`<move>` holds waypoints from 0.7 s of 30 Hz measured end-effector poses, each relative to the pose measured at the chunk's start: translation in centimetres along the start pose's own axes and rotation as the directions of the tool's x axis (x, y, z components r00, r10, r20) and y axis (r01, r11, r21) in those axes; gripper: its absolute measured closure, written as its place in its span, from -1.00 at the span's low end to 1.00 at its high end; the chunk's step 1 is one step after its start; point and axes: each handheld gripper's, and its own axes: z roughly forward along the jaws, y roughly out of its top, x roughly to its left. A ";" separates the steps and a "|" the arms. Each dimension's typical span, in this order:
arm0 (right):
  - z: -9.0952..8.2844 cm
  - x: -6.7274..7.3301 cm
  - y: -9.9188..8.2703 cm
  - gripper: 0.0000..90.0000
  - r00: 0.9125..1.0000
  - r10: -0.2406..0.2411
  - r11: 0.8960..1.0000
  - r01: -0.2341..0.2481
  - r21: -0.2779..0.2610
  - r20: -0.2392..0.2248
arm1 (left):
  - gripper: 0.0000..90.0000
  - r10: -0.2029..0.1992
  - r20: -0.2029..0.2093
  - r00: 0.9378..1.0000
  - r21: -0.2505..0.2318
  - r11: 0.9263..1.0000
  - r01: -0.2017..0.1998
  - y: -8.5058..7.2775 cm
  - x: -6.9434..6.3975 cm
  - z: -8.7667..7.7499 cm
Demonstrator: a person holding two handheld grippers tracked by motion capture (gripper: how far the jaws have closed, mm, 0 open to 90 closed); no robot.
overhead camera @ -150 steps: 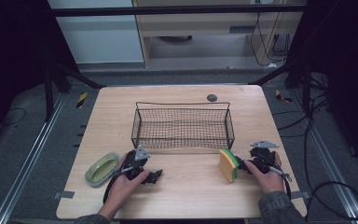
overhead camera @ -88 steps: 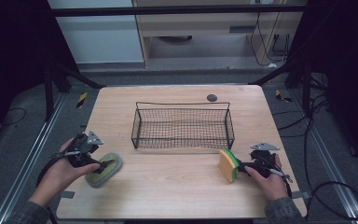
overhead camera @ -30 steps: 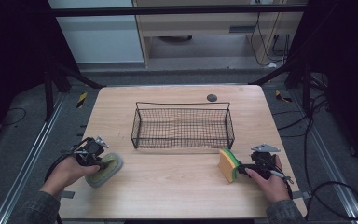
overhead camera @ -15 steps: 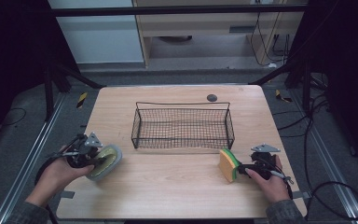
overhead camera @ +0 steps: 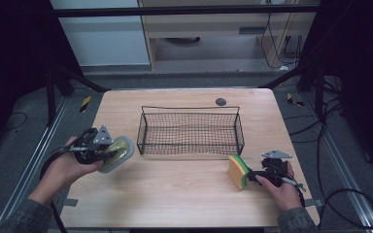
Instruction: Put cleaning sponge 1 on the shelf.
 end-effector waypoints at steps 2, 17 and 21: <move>0.0 0.0 0.0 -0.97 1.000 0.000 1.000 0.000 0.000 0.000 | 0.57 0.019 -0.006 1.000 -0.013 1.000 -0.019 0.9 0.2 0.0; 0.1 -0.1 0.1 -0.98 1.000 -0.001 1.000 0.001 0.001 -0.009 | 0.57 0.196 0.002 0.981 -0.081 0.977 -0.195 7.9 1.4 0.6; 0.2 -0.3 0.1 -0.96 1.000 -0.014 1.000 0.014 -0.001 -0.015 | 0.57 0.233 0.006 0.972 -0.094 0.968 -0.232 9.7 1.8 1.0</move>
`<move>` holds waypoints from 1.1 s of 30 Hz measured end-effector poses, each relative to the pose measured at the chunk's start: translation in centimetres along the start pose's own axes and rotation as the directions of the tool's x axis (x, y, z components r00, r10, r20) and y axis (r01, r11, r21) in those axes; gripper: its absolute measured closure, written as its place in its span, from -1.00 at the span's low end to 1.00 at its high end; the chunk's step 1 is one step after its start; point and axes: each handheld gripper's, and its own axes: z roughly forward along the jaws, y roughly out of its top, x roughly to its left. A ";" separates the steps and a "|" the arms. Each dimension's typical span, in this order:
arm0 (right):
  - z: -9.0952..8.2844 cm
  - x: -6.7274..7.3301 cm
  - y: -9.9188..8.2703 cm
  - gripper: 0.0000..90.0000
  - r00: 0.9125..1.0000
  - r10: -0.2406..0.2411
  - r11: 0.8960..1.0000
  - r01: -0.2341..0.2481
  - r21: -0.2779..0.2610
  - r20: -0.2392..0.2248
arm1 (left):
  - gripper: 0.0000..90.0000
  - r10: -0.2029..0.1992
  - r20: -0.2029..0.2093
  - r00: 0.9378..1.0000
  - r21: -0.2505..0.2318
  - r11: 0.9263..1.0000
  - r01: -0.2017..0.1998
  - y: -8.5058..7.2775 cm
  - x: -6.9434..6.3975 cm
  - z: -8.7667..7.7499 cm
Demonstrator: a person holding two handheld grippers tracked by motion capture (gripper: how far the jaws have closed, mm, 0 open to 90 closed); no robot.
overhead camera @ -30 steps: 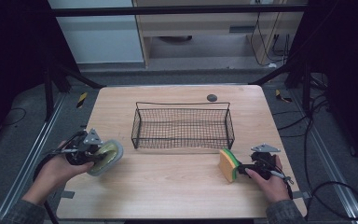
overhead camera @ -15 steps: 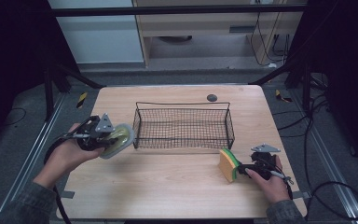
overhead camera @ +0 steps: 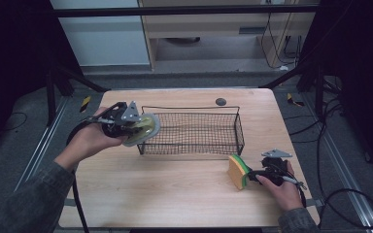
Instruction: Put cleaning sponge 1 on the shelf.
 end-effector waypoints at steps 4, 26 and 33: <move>0.0 0.0 0.0 -0.96 1.000 0.002 1.000 -0.002 -0.004 0.000 | 0.57 0.041 -0.018 0.999 0.012 0.999 -0.041 1.6 1.1 1.0; -0.3 -0.3 -0.3 -0.97 1.000 -0.015 1.000 0.015 0.001 -0.006 | 0.57 0.141 -0.080 0.987 0.008 0.990 -0.141 5.1 0.5 4.6; -0.3 -0.2 -0.3 -0.97 1.000 -0.010 1.000 0.010 0.000 -0.003 | 0.57 0.173 -0.083 0.981 0.047 0.984 -0.170 5.0 0.1 5.3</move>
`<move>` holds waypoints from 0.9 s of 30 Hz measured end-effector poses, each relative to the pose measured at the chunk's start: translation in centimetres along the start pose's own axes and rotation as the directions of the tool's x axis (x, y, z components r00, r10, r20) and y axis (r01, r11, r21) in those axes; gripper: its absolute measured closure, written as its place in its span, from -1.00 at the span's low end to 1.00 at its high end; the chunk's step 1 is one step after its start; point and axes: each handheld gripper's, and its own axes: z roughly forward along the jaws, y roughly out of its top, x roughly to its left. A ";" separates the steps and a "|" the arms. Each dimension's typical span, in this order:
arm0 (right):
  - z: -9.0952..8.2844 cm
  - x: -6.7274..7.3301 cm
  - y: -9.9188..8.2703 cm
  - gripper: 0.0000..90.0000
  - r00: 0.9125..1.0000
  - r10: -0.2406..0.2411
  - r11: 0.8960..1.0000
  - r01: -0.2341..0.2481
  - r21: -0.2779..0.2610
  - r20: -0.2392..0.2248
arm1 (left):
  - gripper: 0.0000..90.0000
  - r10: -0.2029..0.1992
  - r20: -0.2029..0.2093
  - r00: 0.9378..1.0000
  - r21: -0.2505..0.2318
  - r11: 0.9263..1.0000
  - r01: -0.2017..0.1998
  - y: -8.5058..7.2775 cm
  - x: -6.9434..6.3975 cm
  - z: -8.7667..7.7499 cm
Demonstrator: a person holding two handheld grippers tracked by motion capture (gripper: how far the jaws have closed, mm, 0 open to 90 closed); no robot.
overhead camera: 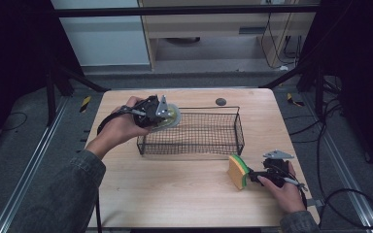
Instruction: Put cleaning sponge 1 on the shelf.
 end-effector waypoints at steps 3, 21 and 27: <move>0.0 0.0 0.0 -0.97 1.000 0.000 1.000 0.000 0.000 0.000 | 0.57 0.017 0.013 1.000 -0.003 1.000 -0.017 -0.1 -0.1 0.4; 0.0 0.0 0.0 -0.97 1.000 0.003 1.000 -0.003 0.000 0.004 | 0.57 0.039 0.073 0.997 0.043 0.998 -0.042 -1.1 -0.2 3.2; 0.0 0.0 0.0 -0.97 1.000 0.002 1.000 -0.002 -0.001 0.004 | 0.57 0.047 0.093 0.995 0.060 0.997 -0.053 -1.3 -0.3 3.9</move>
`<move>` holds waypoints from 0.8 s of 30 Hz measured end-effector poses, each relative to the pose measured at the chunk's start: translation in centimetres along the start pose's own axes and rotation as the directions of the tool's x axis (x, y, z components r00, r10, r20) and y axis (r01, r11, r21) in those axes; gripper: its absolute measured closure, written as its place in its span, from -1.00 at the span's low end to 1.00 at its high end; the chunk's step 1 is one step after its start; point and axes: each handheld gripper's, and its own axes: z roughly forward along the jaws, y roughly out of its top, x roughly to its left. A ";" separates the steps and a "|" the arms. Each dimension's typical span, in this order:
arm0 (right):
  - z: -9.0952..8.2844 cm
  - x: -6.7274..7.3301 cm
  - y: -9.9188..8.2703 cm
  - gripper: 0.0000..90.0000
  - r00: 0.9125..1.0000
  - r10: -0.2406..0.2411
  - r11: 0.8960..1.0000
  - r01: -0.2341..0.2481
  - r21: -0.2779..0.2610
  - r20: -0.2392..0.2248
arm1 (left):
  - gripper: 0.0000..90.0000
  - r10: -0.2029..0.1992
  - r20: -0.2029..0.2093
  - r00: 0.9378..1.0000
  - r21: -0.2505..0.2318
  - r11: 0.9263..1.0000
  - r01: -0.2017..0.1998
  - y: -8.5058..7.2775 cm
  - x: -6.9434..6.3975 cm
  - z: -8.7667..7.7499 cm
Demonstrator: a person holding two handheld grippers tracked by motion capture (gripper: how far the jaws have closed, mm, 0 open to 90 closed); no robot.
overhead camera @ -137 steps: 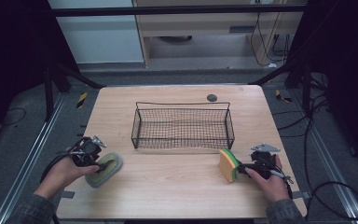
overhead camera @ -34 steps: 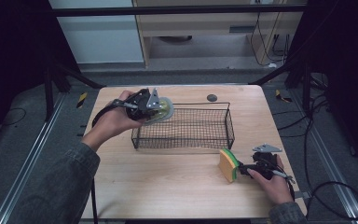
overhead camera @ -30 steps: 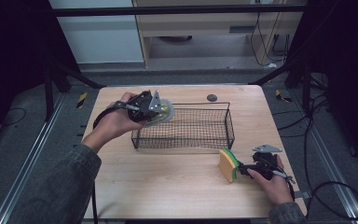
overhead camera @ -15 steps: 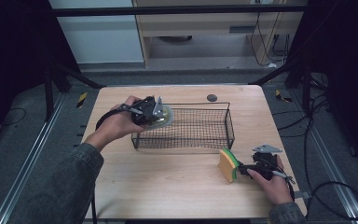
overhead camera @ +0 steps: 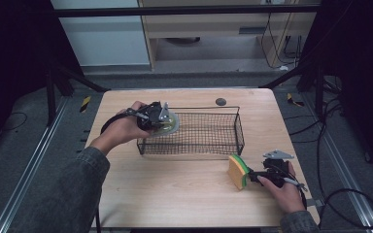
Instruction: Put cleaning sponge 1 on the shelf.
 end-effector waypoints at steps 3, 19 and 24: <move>0.0 0.0 0.0 -0.97 1.000 0.003 1.000 -0.003 0.000 0.000 | 0.57 0.001 0.009 1.000 0.011 1.000 -0.001 0.0 -0.1 0.2; 0.0 0.0 0.0 -0.97 1.000 0.004 1.000 -0.004 0.000 0.001 | 0.57 -0.019 0.043 0.999 0.035 0.999 0.017 -0.8 -0.3 2.0; 0.0 0.0 0.0 -0.97 1.000 0.000 1.000 0.000 -0.001 0.003 | 0.57 -0.033 0.061 0.998 0.041 0.999 0.030 -1.1 -0.4 2.8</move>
